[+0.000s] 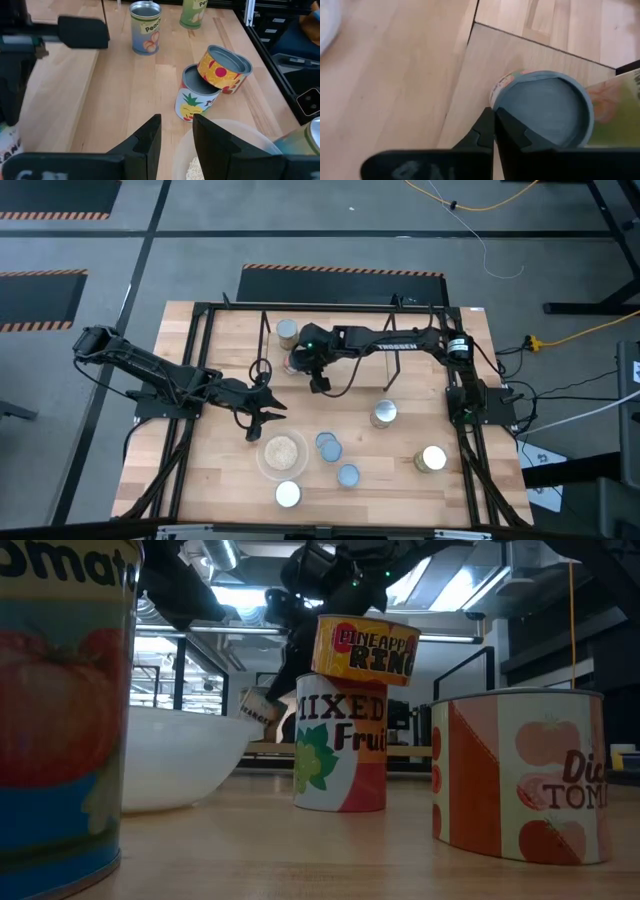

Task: Pick and place cans onto a shelf
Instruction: Put the canned orange on the shelf

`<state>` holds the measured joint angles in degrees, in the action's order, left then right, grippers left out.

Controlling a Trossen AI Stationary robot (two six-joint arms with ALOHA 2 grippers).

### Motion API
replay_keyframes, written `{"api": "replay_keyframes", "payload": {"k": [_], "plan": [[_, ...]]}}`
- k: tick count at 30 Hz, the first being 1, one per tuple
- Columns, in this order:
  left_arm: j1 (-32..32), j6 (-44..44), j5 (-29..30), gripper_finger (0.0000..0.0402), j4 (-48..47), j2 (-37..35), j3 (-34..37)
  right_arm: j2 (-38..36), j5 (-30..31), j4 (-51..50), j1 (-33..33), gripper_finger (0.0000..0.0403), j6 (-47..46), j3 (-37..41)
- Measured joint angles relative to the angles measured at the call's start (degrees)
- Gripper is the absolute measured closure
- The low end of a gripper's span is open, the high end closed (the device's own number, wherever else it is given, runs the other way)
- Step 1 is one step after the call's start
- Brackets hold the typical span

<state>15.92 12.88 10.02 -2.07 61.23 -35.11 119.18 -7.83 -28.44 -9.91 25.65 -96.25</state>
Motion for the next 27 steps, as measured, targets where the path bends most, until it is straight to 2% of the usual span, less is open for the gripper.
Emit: {"api": "replay_keyframes", "payload": {"k": [5, 27], "plan": [[0.0, 0.0, 0.0, 0.0296, 0.0, 0.0, 0.0, -0.1, -2.8, -3.2, 0.0, 0.0395, 0.0, -1.7], [0.0, 0.0, 0.0, 0.0296, 0.0, 0.0, 0.0, 1.1, -2.8, -2.6, -0.1, 0.0391, 0.1, -1.7]]}}
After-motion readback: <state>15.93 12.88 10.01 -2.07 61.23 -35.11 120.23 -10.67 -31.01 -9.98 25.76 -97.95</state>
